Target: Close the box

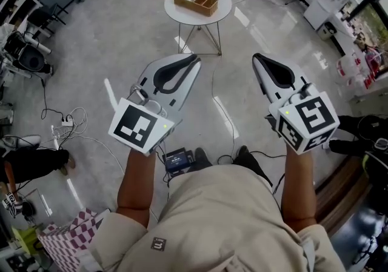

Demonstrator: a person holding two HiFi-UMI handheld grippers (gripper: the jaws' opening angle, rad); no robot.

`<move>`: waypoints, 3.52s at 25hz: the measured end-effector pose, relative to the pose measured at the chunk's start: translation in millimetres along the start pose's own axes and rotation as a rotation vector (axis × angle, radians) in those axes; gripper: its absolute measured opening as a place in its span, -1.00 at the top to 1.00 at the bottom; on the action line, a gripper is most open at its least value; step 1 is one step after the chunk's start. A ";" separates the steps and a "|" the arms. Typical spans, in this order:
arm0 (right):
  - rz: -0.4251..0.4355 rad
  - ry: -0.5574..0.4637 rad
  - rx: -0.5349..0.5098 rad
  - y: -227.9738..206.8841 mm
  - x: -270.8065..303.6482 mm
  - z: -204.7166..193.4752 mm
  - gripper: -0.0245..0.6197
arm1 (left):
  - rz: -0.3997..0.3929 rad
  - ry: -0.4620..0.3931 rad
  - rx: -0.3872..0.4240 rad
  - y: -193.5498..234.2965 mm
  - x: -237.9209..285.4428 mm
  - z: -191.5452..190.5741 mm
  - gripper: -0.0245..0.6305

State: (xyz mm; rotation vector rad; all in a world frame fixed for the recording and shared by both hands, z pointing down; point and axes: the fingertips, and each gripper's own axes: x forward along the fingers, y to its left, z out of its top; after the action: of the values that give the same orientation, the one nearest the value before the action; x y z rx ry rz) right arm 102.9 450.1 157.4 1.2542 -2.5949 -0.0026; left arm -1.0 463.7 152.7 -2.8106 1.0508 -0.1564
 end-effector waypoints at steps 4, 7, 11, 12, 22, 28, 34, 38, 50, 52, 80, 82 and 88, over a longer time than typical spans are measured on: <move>0.027 -0.004 -0.001 -2.0 18.6 6.6 0.95 | 0.015 0.004 -0.009 14.3 2.6 -2.1 0.86; 0.043 -0.006 0.000 -9.4 33.2 5.7 0.95 | 0.032 0.018 -0.012 25.8 8.2 -7.4 0.86; 0.070 -0.013 0.010 -35.6 57.0 1.1 0.95 | 0.062 0.044 -0.012 42.3 30.0 -17.3 0.86; 0.078 -0.016 0.013 -44.2 63.6 -0.2 0.95 | 0.071 0.050 -0.012 46.8 37.7 -19.6 0.86; 0.169 -0.048 0.035 -159.6 133.5 -7.6 0.95 | 0.153 0.111 -0.007 92.8 151.9 -31.6 0.86; 0.209 -0.048 0.047 -213.5 166.2 -8.5 0.95 | 0.182 0.136 -0.018 113.7 207.4 -34.6 0.86; 0.247 -0.052 0.062 -244.4 188.0 -10.2 0.95 | 0.214 0.162 -0.019 129.9 239.3 -36.7 0.86; 0.268 -0.055 0.067 -264.9 197.8 -13.7 0.95 | 0.225 0.172 -0.013 136.1 263.5 -37.7 0.86; 0.293 -0.074 0.084 -321.9 209.3 -22.5 0.95 | 0.231 0.197 0.016 142.3 327.5 -38.3 0.86; 0.291 -0.074 0.086 -327.0 210.2 -24.8 0.95 | 0.221 0.200 0.017 141.4 335.7 -40.7 0.86; 0.036 -0.029 0.088 -360.5 424.4 29.9 0.95 | 0.021 0.095 0.035 404.7 370.7 -74.5 0.86; 0.020 -0.024 0.088 -358.5 441.2 34.7 0.95 | 0.018 0.077 0.034 425.4 369.3 -74.3 0.86; -0.004 -0.013 0.081 -335.4 486.5 54.0 0.95 | -0.004 0.061 0.018 477.9 346.0 -80.6 0.86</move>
State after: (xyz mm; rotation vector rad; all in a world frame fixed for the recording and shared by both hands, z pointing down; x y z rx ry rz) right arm 59.7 -141.2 179.2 1.2914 -2.6278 0.0950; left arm -60.5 -128.5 170.7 -2.8087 1.0515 -0.2515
